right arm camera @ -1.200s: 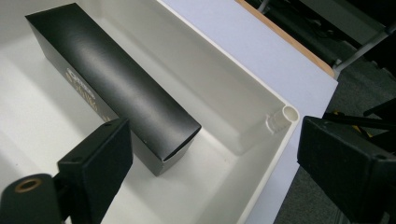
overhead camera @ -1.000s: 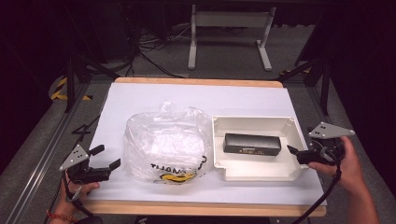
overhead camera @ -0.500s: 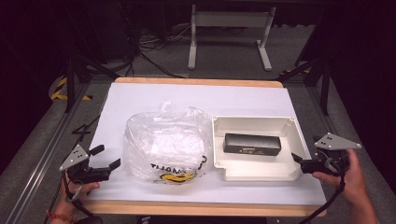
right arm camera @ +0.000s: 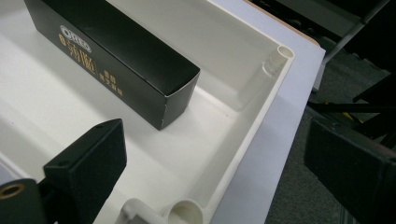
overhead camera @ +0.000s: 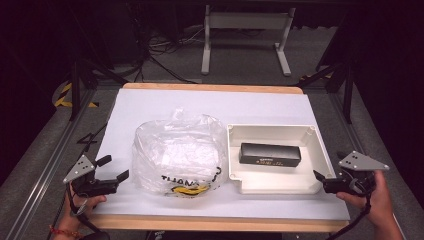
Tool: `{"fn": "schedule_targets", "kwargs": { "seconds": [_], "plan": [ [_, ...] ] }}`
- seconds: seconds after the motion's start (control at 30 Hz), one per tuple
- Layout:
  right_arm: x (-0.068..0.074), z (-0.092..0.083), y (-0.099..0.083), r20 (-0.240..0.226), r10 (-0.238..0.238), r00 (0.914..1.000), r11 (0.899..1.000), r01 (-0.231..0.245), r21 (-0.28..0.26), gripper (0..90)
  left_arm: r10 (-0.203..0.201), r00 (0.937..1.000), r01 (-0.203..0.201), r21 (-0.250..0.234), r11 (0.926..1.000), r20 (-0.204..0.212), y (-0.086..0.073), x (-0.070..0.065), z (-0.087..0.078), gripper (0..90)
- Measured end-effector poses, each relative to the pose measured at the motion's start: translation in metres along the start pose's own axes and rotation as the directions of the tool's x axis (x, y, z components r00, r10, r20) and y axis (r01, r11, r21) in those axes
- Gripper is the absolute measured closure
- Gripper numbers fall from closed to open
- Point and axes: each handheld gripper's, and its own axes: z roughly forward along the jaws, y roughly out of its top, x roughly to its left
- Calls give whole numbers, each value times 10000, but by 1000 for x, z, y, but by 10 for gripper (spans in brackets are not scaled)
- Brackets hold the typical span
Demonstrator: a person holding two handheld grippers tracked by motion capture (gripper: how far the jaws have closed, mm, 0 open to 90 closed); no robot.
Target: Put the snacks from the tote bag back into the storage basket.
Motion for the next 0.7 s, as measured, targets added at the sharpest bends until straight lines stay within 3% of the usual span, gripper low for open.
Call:
{"fn": "schedule_targets", "kwargs": {
  "seconds": [0.27,0.5,0.7],
  "plan": [
    [5,2,-13,-114,106,9999,9999,-108,-116,60,-30,10000,30,-77,10000,-32,0,0,1,88],
    [13,4,-25,-312,261,9992,9982,-277,-523,52,-56,10000,56,-105,9999,-33,0,0,1,88],
    [15,11,-33,-92,593,9982,9967,-597,-544,42,-63,10000,62,-132,9999,-28,0,0,1,88]
  ]
}}
